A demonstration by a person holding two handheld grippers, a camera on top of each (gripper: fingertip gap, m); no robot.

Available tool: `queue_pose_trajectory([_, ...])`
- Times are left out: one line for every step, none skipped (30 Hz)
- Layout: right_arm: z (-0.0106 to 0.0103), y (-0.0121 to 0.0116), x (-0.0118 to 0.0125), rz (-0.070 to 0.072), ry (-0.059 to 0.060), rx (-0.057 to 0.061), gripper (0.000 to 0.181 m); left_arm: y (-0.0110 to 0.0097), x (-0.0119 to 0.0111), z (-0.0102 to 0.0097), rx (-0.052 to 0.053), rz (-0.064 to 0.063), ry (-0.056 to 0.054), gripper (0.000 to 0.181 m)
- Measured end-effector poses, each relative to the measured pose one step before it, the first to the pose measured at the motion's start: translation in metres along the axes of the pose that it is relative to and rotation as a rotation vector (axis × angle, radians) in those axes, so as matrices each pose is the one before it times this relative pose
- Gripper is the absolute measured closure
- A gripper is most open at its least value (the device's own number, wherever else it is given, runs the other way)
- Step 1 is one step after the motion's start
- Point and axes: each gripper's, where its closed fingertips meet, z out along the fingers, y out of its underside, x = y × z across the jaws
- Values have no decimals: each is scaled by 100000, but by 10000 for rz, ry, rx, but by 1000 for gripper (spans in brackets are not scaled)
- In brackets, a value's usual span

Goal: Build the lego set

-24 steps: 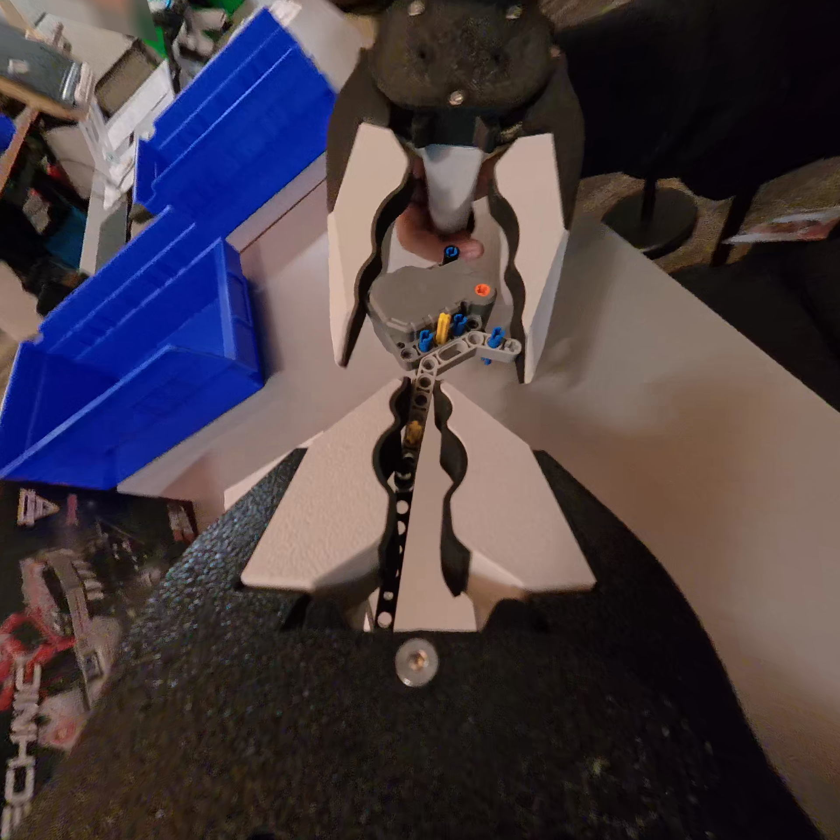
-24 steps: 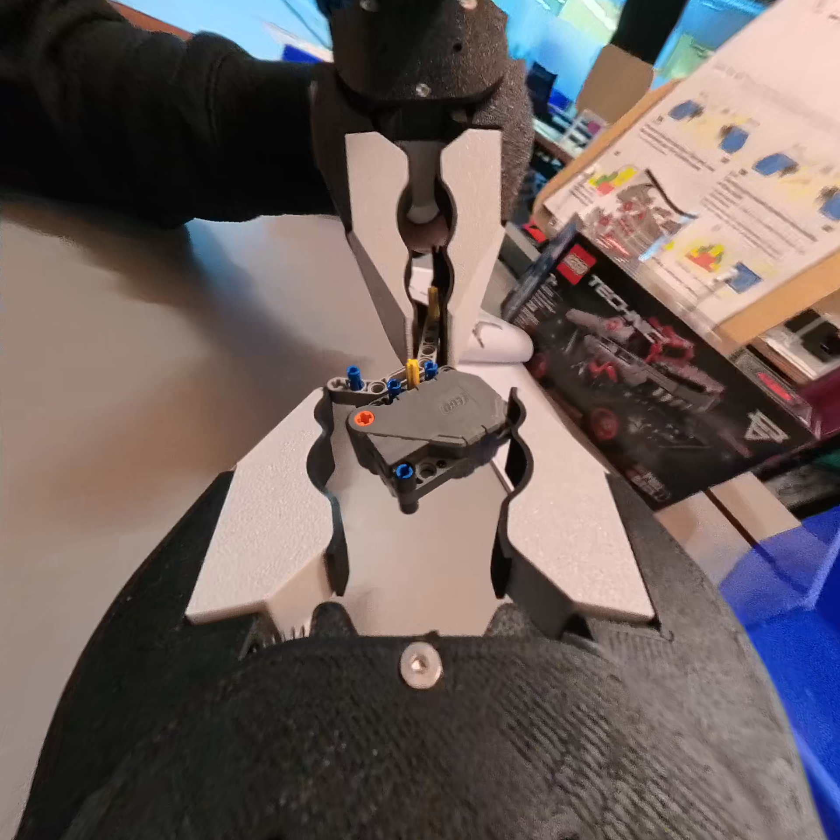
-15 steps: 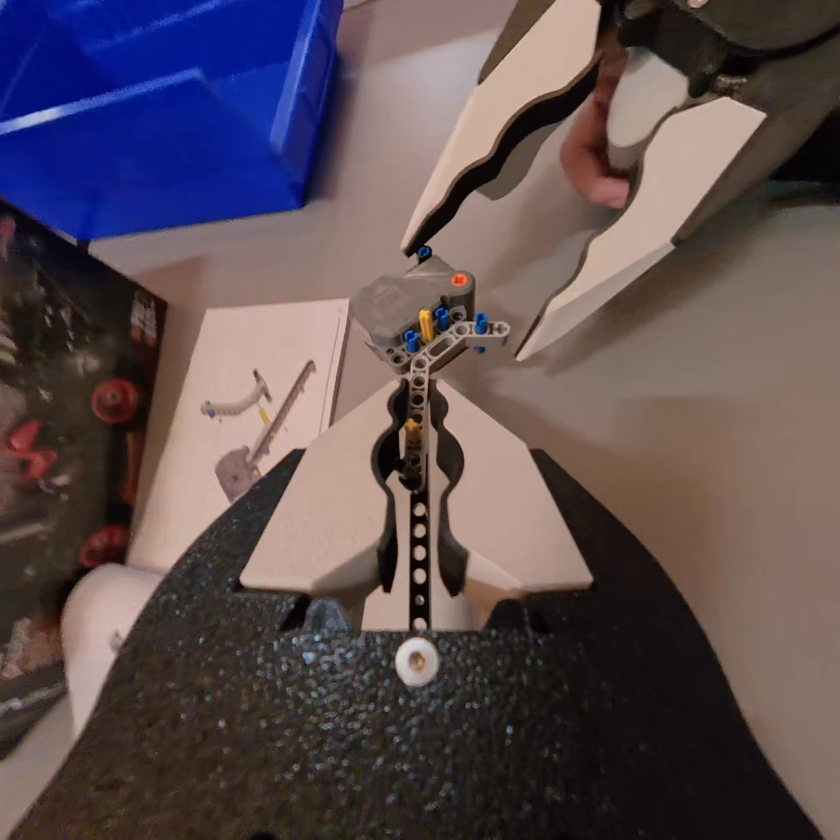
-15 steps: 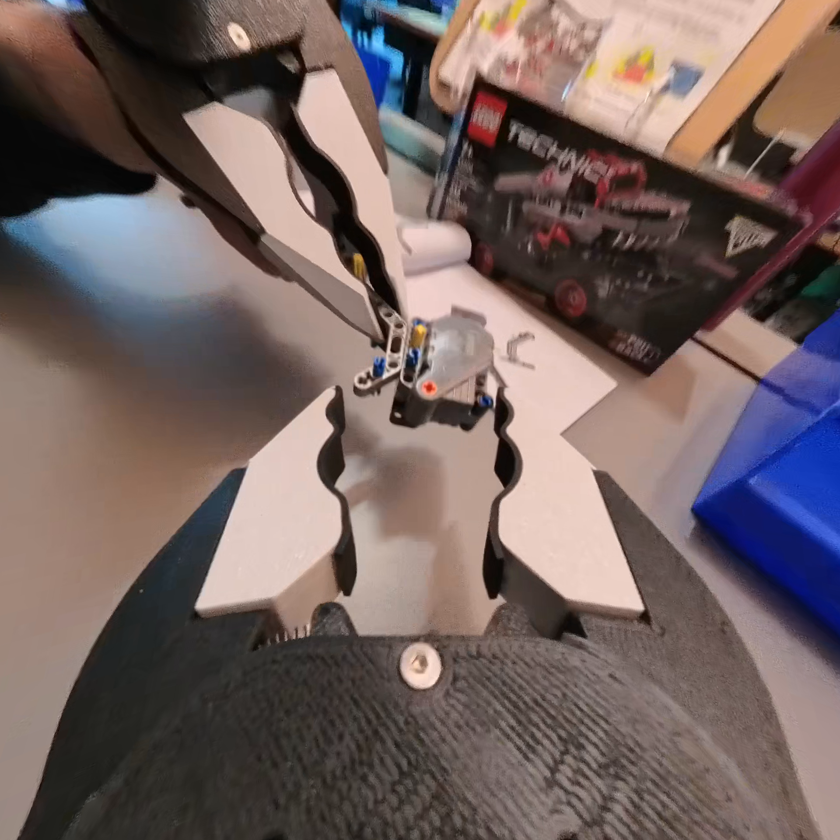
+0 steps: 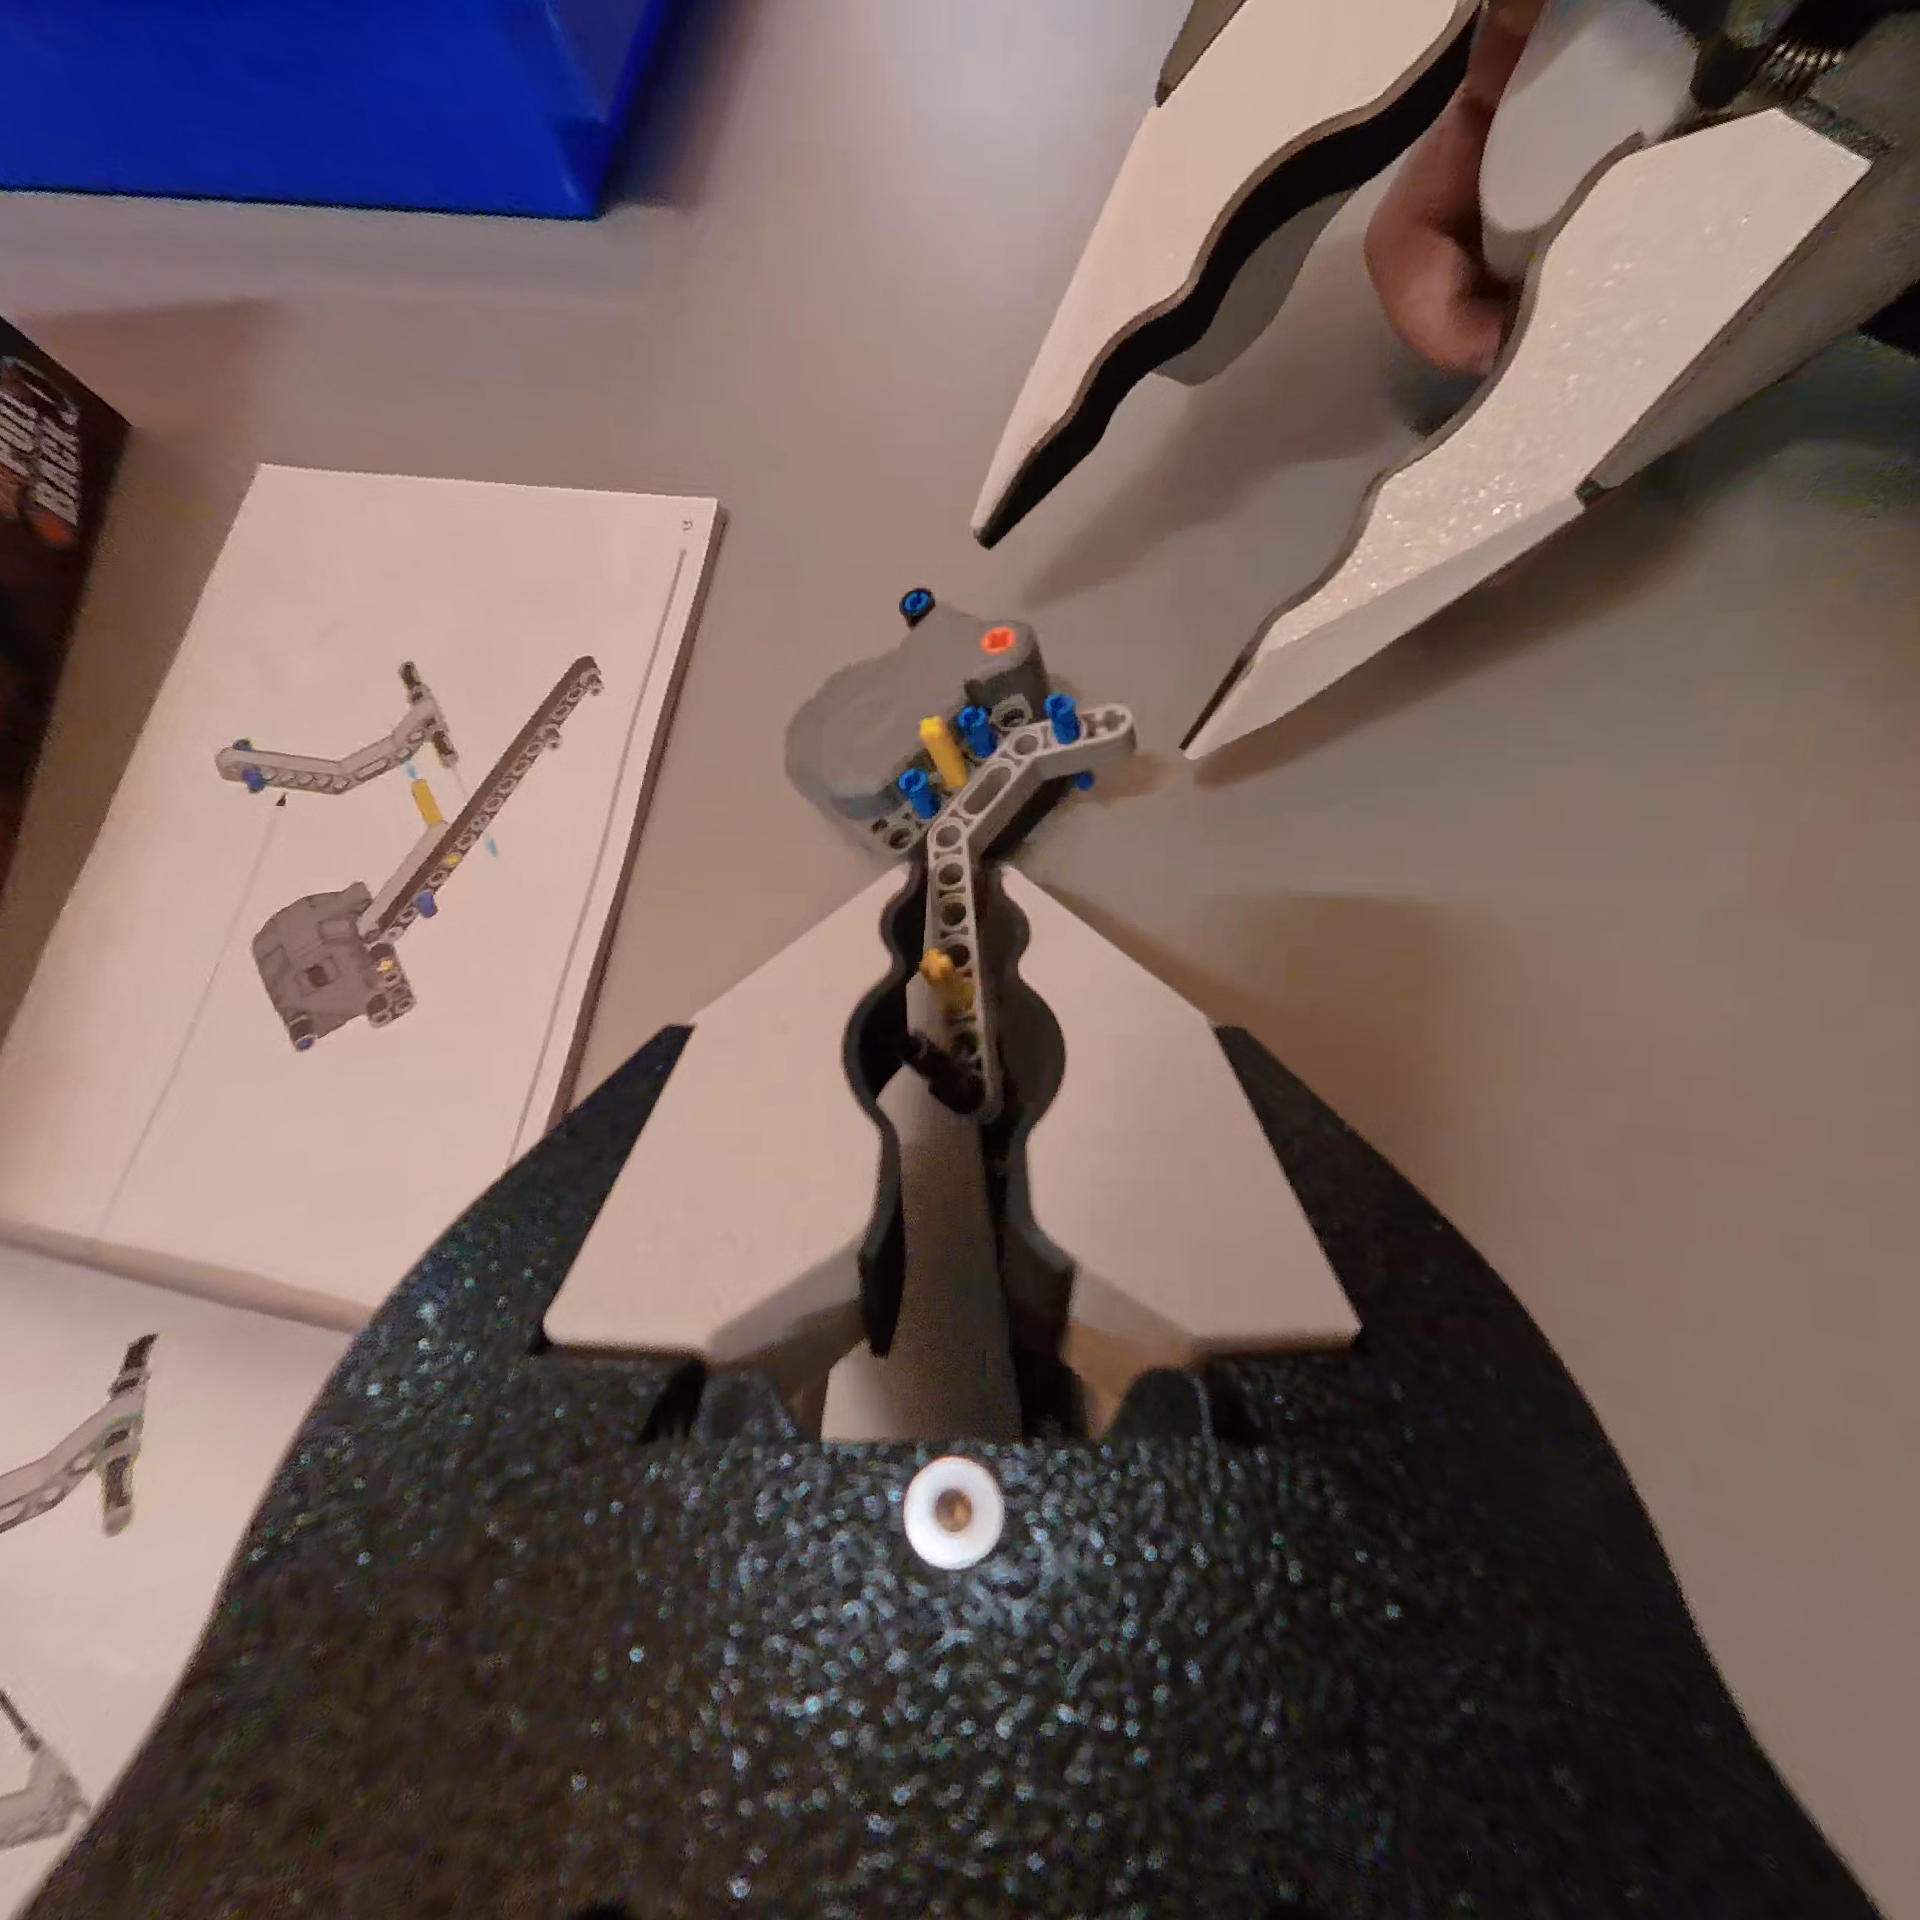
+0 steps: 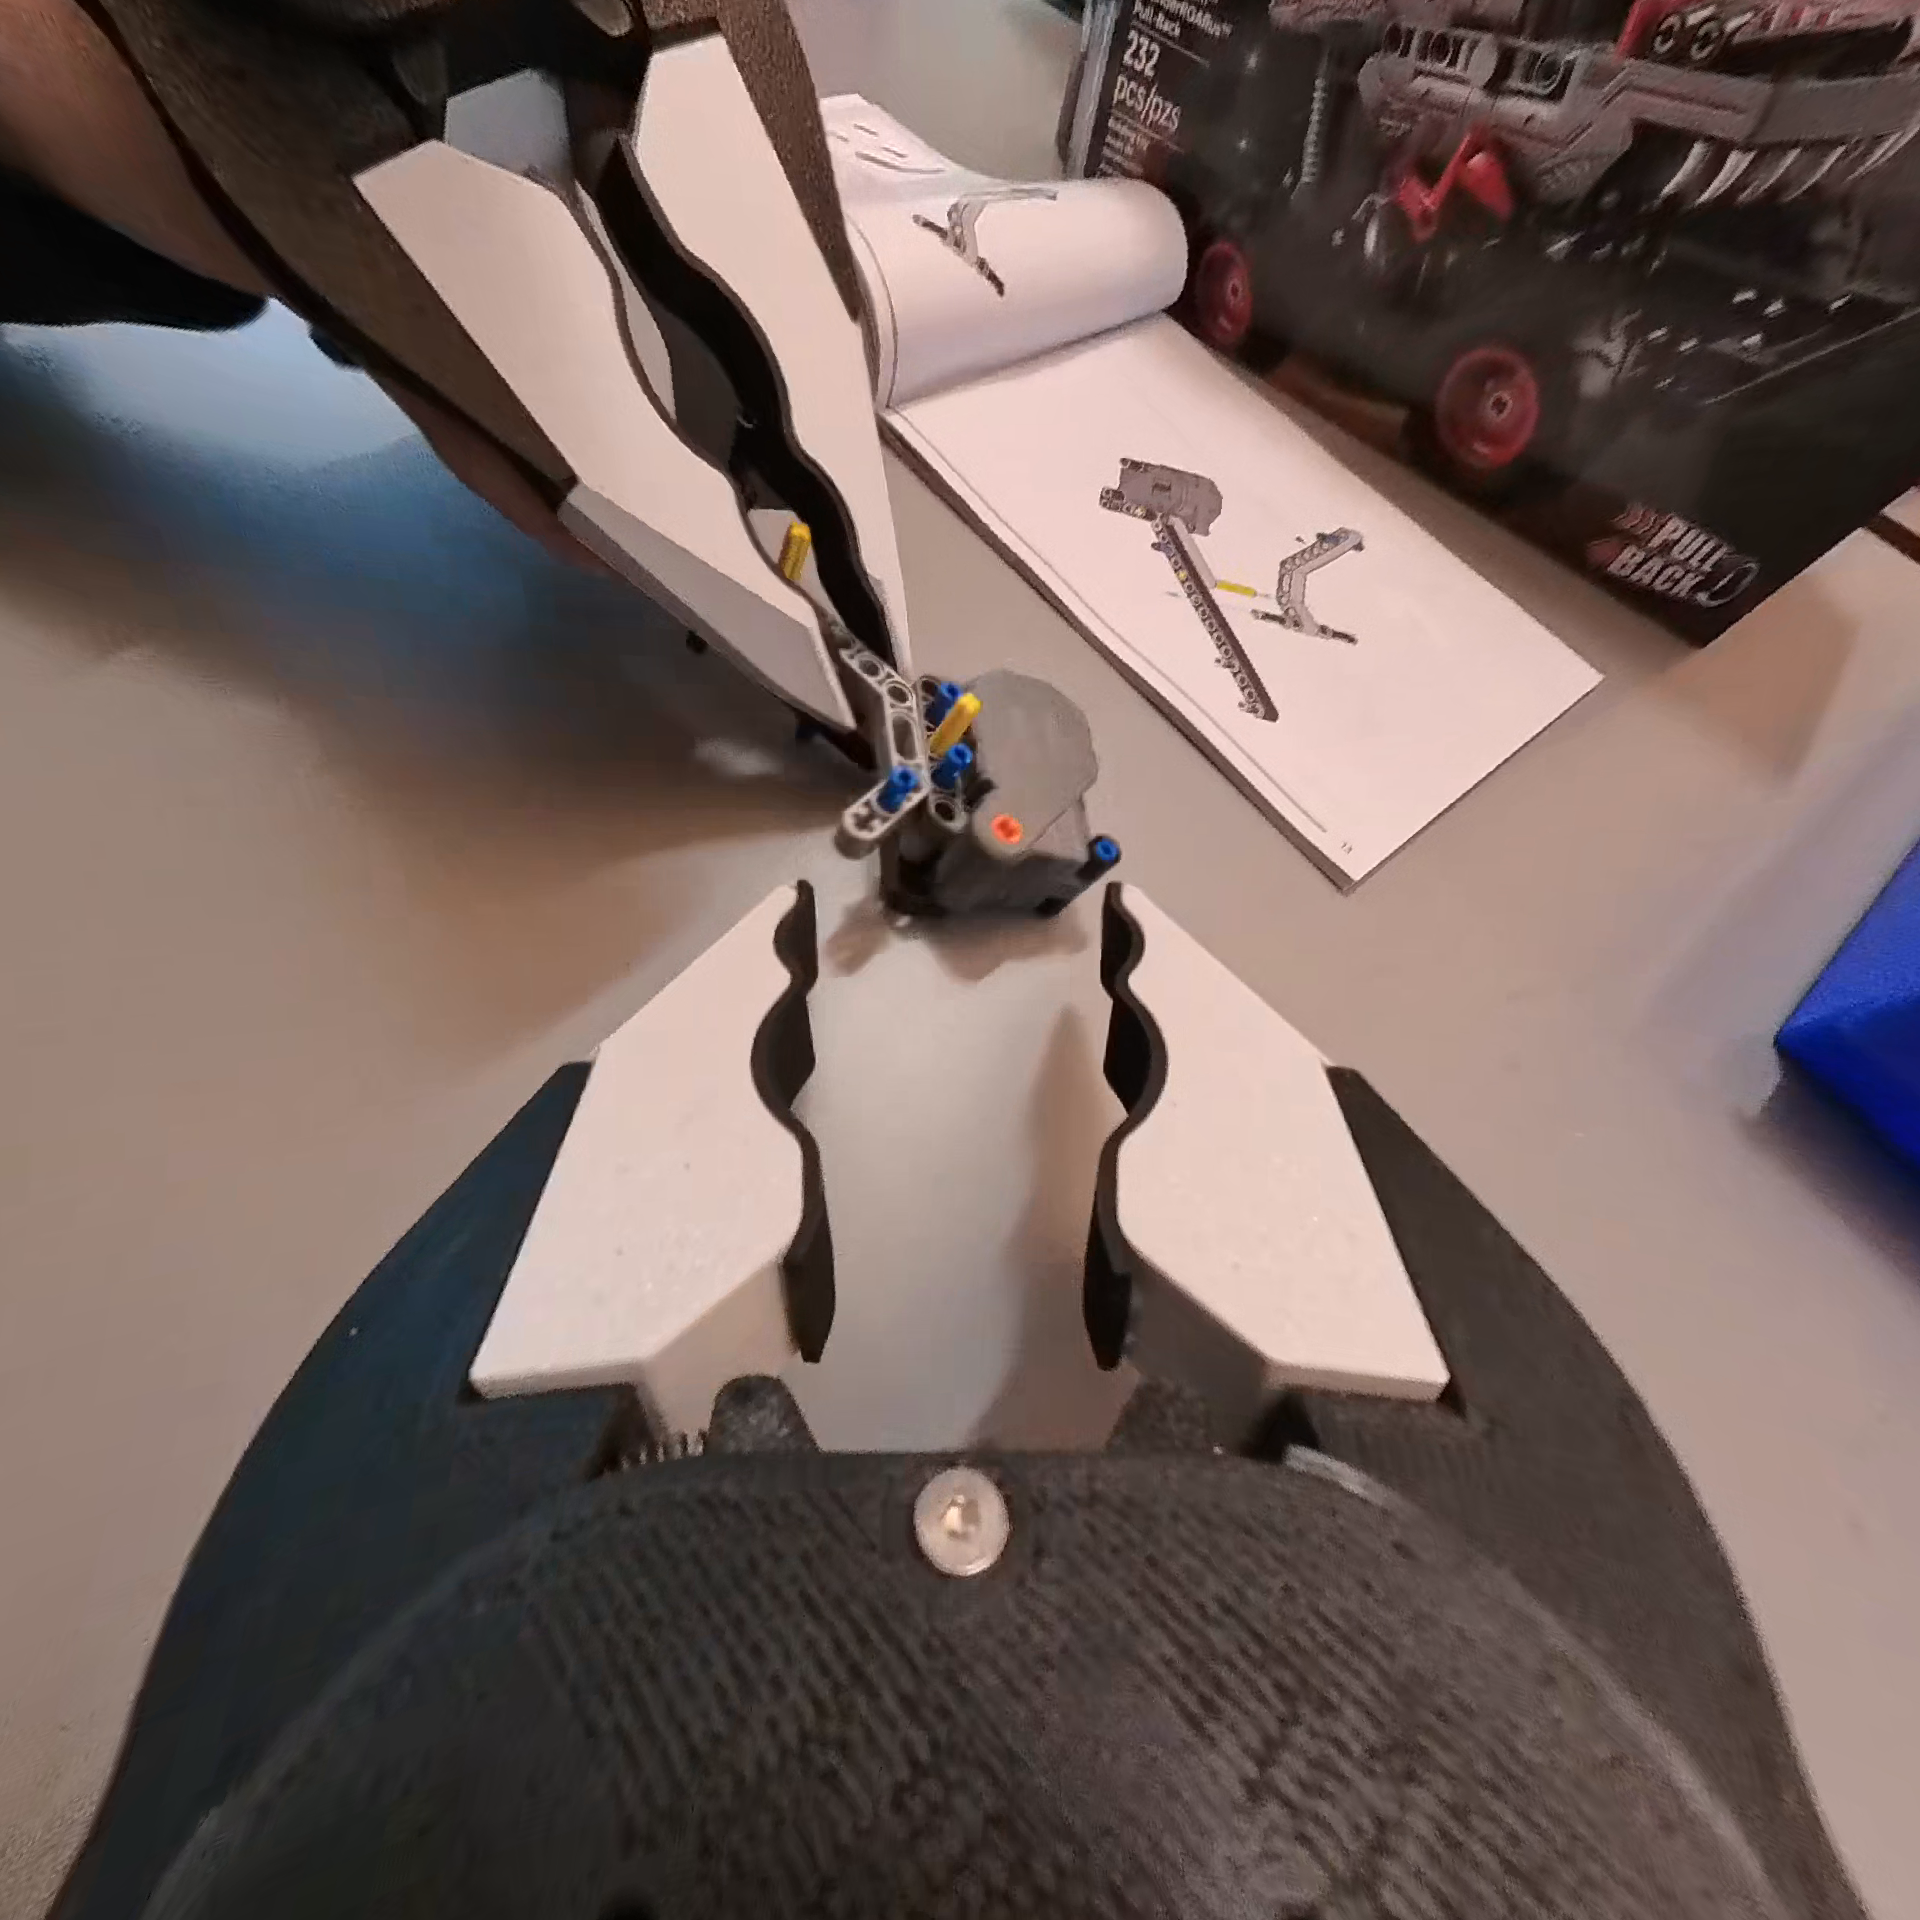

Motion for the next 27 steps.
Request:
queue_pose_trajectory([-114, 53, -11, 64, -78, 5, 128, -33, 28, -138, 1, -85, 130, 169])
queue_pose_trajectory([-150, 30, 20, 61, -58, 40, 128, -137, 41, -321, -2, -55, 175, 161])
queue_pose_trajectory([-188, 64, 92, 78, -38, 35, 129, -346, 63, -529, 74, -9, 228, 154])
queue_pose_trajectory([-215, 129, 39, 64, -86, 6, 129, -501, -1, -752, 145, 9, 269, 148])
queue_pose_trajectory([-209, 120, 8, 16, -101, 16, 129, -728, -429, -968, 251, -15, 93, 147])
queue_pose_trajectory([-223, 134, 93, 6, -31, 8, 129, -979, -1055, -1052, 364, 16, -205, 149])
queue_pose_trajectory([-188, 159, 125, -5, 8, -20, 129, -1010, -1432, -885, 358, 217, -350, 151])
queue_pose_trajectory([-122, 104, 113, -13, 11, -7, 129, -692, -1587, -417, 182, 494, -362, 151])
queue_pose_trajectory([-80, -8, 131, 46, 37, 36, 128, 31, -1458, 163, -176, 664, -246, 151])
queue_pose_trajectory([-24, -36, 69, 74, -8, 30, 128, 817, -928, 696, -575, 615, 49, 147])
queue_pose_trajectory([-6, -8, 36, 50, -13, 9, 128, 1195, -311, 1038, -803, 351, 326, 136])
queue_pose_trajectory([-31, -40, 33, 31, -3, 29, 128, 1002, 219, 1128, -756, 139, 510, 131])
queue_pose_trajectory([-63, -63, -4, 11, -15, 58, 128, 454, 413, 1038, -461, 110, 481, 131])
queue_pose_trajectory([-90, -46, -13, 4, -10, 55, 128, 69, 108, 893, -181, 176, 174, 131])
queue_pose_trajectory([-113, -21, 75, 29, 23, 48, 128, 66, -267, 741, -134, 176, -117, 131])
queue_pose_trajectory([-95, -42, 60, 46, 16, 57, 128, 290, -125, 654, -249, 83, 8, 133])
queue_pose_trajectory([-86, -68, 1, 30, -17, 63, 128, 351, 169, 568, -293, -60, 234, 134])
queue_pose_trajectory([-81, -29, -5, 12, -11, 42, 128, 188, -9, 461, -193, -139, 128, 138])
queue_pose_trajectory([-62, -31, -15, 2, -11, 43, 128, -5, -148, 314, -32, -78, 19, 142])
queue_pose_trajectory([-50, -31, -45, -14, -20, 34, 128, -121, -69, 164, 71, 9, 43, 147])
queue_pose_trajectory([-21, 9, -56, -20, -25, 0, 128, -102, -219, 61, 61, -11, -70, 151])
queue_pose_trajectory([12, 61, -39, -13, -20, -35, 128, 32, -432, -24, -27, -53, -209, 155])
queue_pose_trajectory([27, 36, -15, -16, 0, -30, 128, 63, -245, -55, -48, -33, -98, 154])
queue_pose_trajectory([27, 27, -40, -39, 0, -24, 129, 4, -21, -54, -3, -51, 30, 155])
queue_pose_trajectory([17, 25, -119, -67, -43, -20, 129, -2, -11, -30, -9, -75, 10, 154])
queue_pose_trajectory([34, 33, -110, -55, -42, -25, 129, -25, 45, -46, 2, -23, 12, 156])
queue_pose_trajectory([30, 39, 4, -6, 5, -34, 129, -39, 60, -97, 24, 62, -17, 158])
